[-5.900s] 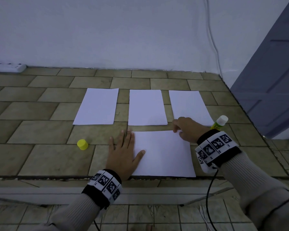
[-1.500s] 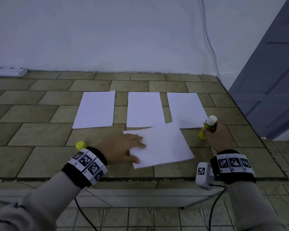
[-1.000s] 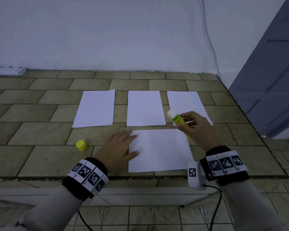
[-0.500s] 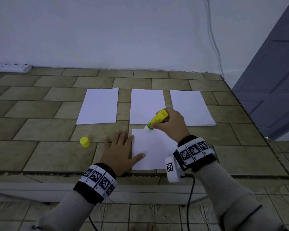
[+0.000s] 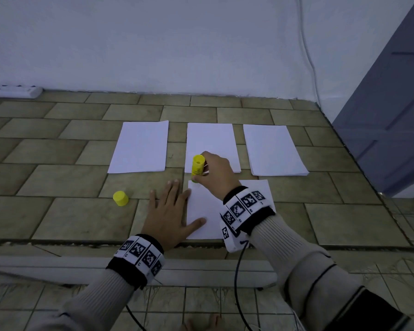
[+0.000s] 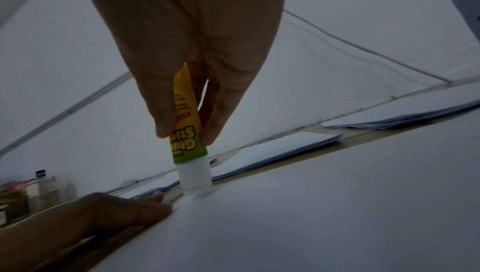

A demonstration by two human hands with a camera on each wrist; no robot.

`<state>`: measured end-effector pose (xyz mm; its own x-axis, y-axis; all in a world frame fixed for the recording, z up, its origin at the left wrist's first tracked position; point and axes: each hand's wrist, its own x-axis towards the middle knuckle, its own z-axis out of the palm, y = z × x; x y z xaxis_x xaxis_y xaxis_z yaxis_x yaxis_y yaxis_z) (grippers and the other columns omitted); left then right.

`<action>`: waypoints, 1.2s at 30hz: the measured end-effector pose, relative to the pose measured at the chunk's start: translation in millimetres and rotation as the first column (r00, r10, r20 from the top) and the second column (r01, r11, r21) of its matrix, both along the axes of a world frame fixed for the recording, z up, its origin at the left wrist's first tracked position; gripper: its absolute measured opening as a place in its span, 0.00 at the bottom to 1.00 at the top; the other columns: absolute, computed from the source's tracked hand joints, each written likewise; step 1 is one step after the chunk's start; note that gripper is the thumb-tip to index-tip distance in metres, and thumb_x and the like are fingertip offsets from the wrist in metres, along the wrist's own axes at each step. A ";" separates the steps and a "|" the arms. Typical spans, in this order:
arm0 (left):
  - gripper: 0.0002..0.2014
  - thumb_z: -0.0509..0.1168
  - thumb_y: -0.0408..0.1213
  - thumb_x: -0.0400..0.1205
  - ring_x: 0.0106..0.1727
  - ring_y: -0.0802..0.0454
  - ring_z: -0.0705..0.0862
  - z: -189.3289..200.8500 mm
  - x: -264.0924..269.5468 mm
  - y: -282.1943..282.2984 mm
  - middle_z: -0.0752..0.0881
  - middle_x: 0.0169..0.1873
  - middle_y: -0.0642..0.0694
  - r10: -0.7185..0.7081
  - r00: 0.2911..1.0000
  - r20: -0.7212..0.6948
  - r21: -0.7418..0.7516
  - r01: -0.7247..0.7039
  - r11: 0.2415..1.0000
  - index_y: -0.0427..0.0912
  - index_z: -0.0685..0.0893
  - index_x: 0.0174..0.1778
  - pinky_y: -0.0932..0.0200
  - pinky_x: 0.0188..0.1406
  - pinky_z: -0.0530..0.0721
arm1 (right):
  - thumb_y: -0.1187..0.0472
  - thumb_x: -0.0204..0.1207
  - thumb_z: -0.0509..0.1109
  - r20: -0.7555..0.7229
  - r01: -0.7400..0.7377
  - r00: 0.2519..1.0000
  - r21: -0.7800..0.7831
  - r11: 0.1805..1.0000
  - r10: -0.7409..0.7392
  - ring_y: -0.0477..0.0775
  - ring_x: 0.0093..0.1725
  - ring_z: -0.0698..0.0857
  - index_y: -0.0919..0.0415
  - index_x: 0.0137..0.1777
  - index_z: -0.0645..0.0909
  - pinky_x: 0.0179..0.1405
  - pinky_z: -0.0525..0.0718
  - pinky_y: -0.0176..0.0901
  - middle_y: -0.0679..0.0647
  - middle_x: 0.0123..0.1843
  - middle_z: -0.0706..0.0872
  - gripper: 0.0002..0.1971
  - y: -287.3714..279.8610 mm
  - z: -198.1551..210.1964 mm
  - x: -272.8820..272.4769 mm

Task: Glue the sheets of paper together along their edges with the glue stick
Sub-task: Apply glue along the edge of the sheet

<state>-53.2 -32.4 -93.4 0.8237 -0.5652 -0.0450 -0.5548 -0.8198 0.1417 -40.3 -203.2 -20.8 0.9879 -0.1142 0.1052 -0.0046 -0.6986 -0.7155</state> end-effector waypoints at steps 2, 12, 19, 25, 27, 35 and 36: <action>0.52 0.33 0.80 0.70 0.86 0.47 0.41 0.1 -0.1 -0.3 0.46 0.86 0.44 0.003 1.000 -0.007 0.019 -0.003 1.000 0.50 0.56 0.85 0.31 0.81 0.38 | 0.64 0.70 0.77 -0.011 -0.017 1.000 -0.049 0.999 0.017 0.61 0.49 0.84 0.66 0.50 0.78 0.51 0.82 0.55 0.61 0.50 0.85 0.13 2.6 0.0 3.3; 0.53 0.29 0.81 0.69 0.86 0.48 0.40 2.8 -1.9 -0.6 0.45 0.86 0.44 0.014 1.000 -0.001 0.046 -0.014 0.999 0.51 0.55 0.85 0.32 0.81 0.38 | 0.64 0.69 0.77 -0.097 0.001 0.995 -0.148 0.989 -0.016 0.62 0.51 0.83 0.64 0.48 0.75 0.51 0.82 0.55 0.62 0.51 0.84 0.14 -26.7 6.7 -7.4; 0.53 0.32 0.80 0.71 0.86 0.46 0.42 1.1 -2.8 0.0 0.48 0.86 0.43 0.006 1.000 0.019 0.016 -0.006 1.000 0.48 0.57 0.85 0.32 0.81 0.40 | 0.64 0.70 0.75 -0.035 0.206 0.977 -0.094 0.974 -0.210 0.60 0.44 0.85 0.67 0.45 0.78 0.48 0.83 0.51 0.59 0.43 0.86 0.10 -90.7 2.6 -43.9; 0.54 0.32 0.81 0.71 0.86 0.45 0.48 -3.2 -2.1 0.7 0.53 0.86 0.42 0.003 0.999 0.037 -0.048 -0.001 0.999 0.46 0.59 0.84 0.30 0.81 0.44 | 0.65 0.69 0.78 -0.031 0.328 0.943 -0.109 0.938 -0.333 0.58 0.46 0.86 0.66 0.48 0.79 0.47 0.83 0.47 0.60 0.45 0.87 0.12 -134.6 3.3 -63.8; 0.54 0.31 0.81 0.71 0.86 0.45 0.47 -3.0 -2.2 0.8 0.52 0.86 0.42 -0.001 0.999 0.034 -0.050 0.002 0.999 0.47 0.59 0.84 0.30 0.81 0.43 | 0.64 0.68 0.78 -0.025 0.349 0.934 -0.137 0.927 -0.356 0.60 0.46 0.86 0.67 0.49 0.79 0.46 0.82 0.48 0.60 0.45 0.87 0.13 -140.8 4.1 -65.3; 0.53 0.31 0.81 0.70 0.86 0.47 0.43 -0.4 -1.3 1.6 0.50 0.86 0.43 -0.005 0.999 0.032 -0.038 0.006 0.999 0.51 0.62 0.83 0.32 0.82 0.40 | 0.65 0.65 0.79 0.031 0.105 0.994 0.033 0.994 -0.106 0.54 0.42 0.86 0.64 0.41 0.79 0.46 0.85 0.49 0.56 0.40 0.87 0.11 -75.9 10.3 -61.4; 0.52 0.32 0.81 0.70 0.86 0.48 0.43 0.7 -1.3 1.9 0.50 0.86 0.44 -0.003 1.000 0.030 -0.038 0.004 0.999 0.51 0.62 0.83 0.32 0.82 0.40 | 0.66 0.66 0.79 0.028 0.052 0.998 0.062 0.997 -0.054 0.54 0.42 0.86 0.64 0.41 0.79 0.46 0.85 0.48 0.57 0.41 0.86 0.10 -62.6 9.8 -59.7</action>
